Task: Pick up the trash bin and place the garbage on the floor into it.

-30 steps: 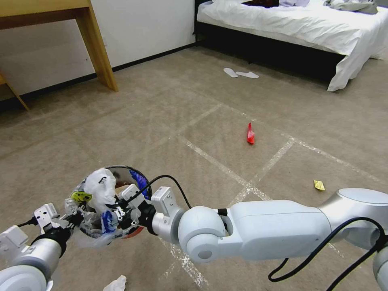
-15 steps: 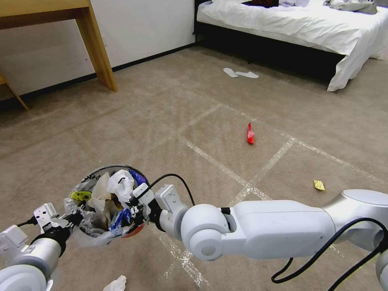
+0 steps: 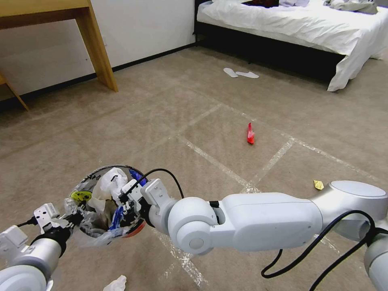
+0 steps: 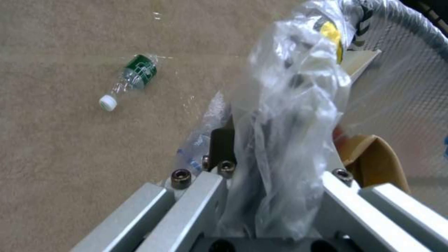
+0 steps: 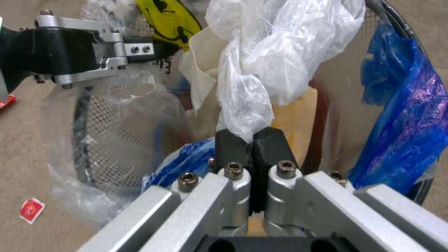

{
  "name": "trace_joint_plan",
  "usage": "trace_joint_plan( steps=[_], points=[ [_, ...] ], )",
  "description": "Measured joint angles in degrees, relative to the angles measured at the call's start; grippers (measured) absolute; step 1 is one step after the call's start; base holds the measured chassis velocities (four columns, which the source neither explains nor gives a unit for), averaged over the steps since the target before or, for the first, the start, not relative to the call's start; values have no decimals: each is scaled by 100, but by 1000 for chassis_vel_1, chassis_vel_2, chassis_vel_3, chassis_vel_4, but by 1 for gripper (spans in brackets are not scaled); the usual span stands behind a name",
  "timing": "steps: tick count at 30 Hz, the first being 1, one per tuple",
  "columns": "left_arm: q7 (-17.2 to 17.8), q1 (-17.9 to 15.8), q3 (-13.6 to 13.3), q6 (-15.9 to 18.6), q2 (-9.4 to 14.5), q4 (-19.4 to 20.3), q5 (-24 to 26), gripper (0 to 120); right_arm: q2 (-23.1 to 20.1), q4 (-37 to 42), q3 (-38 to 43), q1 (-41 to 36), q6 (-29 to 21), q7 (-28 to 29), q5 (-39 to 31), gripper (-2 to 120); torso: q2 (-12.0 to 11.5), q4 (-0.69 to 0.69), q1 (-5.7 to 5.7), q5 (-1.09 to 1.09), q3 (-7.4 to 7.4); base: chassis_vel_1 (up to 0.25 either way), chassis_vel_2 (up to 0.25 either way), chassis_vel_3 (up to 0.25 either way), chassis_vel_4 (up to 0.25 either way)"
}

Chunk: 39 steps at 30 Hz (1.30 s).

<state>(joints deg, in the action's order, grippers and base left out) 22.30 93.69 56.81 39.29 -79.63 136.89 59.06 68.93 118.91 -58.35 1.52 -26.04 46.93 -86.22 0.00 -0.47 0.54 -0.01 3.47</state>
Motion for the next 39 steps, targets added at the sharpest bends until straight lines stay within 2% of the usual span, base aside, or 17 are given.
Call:
trace_joint_plan(
  steps=[9, 39],
  points=[
    [-3, 13, -32, 0, -23, 41, -16, 1, 96, -115, 34, 32, -193, 220, -203, 0, 0, 0, 0, 0, 0, 0, 0, 0, 0],
    [-50, 16, -67, 0, -75, 50, -69, 1, 646, -910, -66, 227, -573, 389, -607, 0, 0, 0, 0, 0, 0, 0, 0, 0, 0]
  ],
)
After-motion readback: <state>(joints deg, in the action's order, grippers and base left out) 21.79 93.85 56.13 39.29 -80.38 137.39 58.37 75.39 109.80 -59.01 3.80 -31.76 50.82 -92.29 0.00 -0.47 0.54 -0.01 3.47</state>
